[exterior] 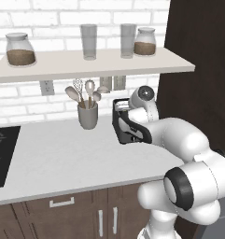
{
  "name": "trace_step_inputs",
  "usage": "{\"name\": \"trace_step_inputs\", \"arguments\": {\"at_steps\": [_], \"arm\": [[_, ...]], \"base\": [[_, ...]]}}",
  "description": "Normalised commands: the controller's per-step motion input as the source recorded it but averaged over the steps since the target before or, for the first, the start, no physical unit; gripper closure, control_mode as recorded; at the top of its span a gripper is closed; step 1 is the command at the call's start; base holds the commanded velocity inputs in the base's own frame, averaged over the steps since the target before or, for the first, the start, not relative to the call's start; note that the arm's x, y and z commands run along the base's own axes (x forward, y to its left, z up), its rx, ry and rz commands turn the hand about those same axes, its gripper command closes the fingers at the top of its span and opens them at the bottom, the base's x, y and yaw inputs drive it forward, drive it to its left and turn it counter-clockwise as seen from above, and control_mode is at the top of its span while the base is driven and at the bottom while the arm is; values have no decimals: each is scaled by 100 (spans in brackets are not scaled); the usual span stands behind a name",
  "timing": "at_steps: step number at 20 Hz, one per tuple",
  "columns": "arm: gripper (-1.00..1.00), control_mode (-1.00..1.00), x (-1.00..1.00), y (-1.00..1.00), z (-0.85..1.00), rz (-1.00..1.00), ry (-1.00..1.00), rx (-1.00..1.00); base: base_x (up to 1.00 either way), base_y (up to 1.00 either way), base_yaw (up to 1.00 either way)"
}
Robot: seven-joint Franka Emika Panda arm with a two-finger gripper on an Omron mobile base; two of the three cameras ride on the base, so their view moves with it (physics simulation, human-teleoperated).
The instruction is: Start the toaster. Once the lever pops up, take the bread to the plate on the dining counter.
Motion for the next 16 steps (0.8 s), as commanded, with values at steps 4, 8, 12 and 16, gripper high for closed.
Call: {"name": "trace_step_inputs", "arguments": {"at_steps": [4,8,12,16], "arm": [[-100,-100,0,0,0,0,0,0],[-100,-100,0,0,0,0,0,0],[-100,-100,0,0,0,0,0,0],[-100,-100,0,0,0,0,0,0]], "base": [[0,0,0],[0,0,0],[0,0,0],[0,0,0]]}}
